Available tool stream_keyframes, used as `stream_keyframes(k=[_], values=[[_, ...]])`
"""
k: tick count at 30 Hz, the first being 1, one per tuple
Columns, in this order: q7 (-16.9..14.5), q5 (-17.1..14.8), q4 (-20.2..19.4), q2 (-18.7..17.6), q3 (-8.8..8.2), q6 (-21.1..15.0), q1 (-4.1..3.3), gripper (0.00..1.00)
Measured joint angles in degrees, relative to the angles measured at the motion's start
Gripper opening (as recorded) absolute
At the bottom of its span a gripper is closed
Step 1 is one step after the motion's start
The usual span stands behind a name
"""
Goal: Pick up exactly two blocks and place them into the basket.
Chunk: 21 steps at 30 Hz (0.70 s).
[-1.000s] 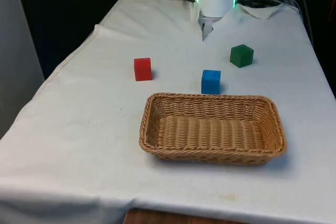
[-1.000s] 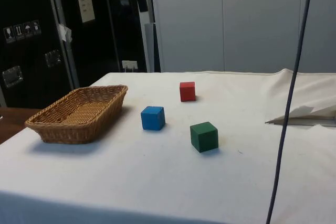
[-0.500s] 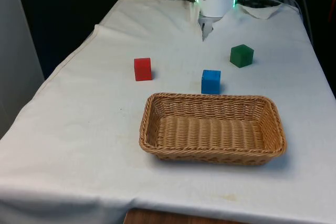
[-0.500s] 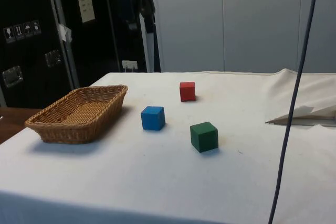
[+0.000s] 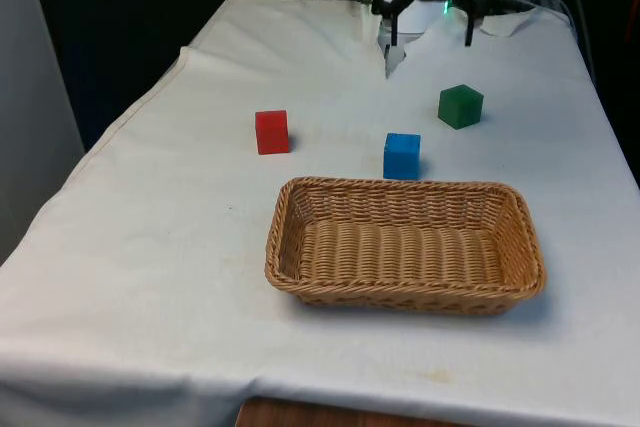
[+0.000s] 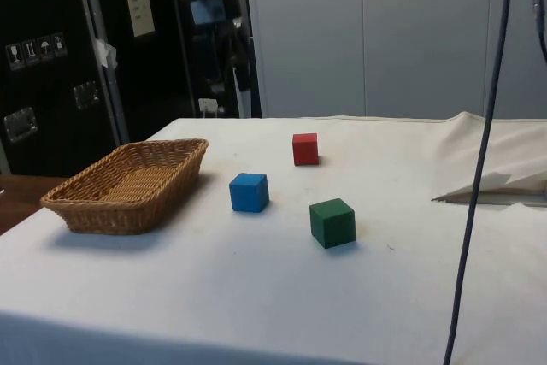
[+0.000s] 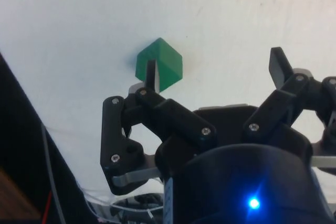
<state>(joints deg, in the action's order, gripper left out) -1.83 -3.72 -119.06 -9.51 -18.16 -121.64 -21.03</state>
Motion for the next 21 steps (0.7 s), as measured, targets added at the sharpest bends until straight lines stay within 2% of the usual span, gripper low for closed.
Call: stream_keyframes(k=[13, 21], values=[[-0.74, -0.92, -1.38, -4.3, 0.17, -4.98, 0.0, 1.0], [-1.26, -2.35, -2.64, -7.33, 0.34, -10.03, 0.06, 1.0]])
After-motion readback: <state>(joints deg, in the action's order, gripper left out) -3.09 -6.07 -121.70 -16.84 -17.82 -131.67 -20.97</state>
